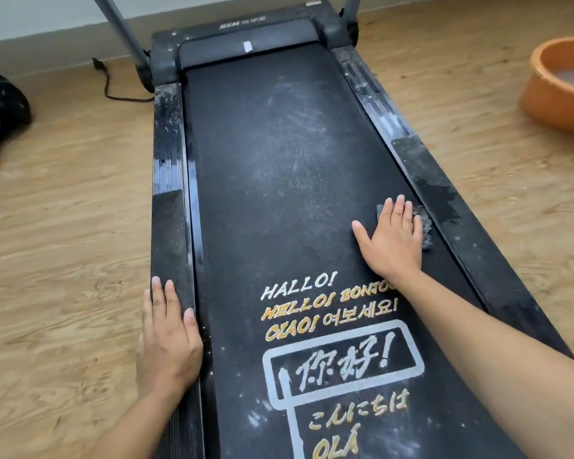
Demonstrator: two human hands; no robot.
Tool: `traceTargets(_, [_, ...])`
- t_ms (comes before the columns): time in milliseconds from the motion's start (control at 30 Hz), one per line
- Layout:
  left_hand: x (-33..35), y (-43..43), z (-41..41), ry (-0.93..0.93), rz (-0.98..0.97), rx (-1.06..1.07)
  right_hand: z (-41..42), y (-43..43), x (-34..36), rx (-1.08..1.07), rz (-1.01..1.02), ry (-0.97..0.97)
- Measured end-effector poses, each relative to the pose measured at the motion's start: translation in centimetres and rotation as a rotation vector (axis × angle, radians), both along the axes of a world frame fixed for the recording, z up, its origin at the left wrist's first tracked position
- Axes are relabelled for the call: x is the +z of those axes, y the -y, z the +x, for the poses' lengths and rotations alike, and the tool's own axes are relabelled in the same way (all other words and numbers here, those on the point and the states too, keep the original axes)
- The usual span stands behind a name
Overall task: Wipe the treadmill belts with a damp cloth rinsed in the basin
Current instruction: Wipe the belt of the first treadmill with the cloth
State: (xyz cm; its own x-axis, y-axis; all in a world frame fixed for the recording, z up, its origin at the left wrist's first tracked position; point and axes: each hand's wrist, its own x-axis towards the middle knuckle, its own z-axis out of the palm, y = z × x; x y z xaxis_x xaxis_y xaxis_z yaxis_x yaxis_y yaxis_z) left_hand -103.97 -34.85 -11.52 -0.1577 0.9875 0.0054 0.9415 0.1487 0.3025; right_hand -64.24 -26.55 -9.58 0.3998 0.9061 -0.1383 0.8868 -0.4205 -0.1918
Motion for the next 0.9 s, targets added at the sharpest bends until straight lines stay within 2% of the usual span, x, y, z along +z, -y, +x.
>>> traceTargets(133, [0.0, 0.0, 0.1, -0.021, -0.019, 0.021, -8.4, 1.3, 0.1, 0.266, -0.012, 0.010])
traceTargets(333, [-0.1, 0.0, -0.1, 0.007, -0.004, 0.006, -21.9, 3.0, -0.2, 0.742, -0.002, -0.076])
traceTargets(433, [-0.2, -0.2, -0.6, 0.071, 0.031, -0.003, -24.0, 5.7, -0.6, 0.966, 0.015, -0.061])
traceTargets(533, [-0.4, -0.1, -0.9, 0.070, 0.043, -0.004, -21.5, 8.0, -1.2, 1.154, 0.042, -0.049])
traceTargets(633, [-0.3, 0.1, -0.9, 0.064, 0.027, 0.003, -15.1, 6.7, -1.3, 1.066, 0.074, -0.025])
traceTargets(833, [-0.2, 0.1, -0.8, 0.056, 0.016, -0.004, 4.6, 4.8, 0.5, 0.428, -0.026, 0.026])
traceTargets(900, [-0.2, 0.2, -0.8, 0.050, 0.017, -0.010, 7.0, 6.8, 0.3, 0.312, -0.048, 0.011])
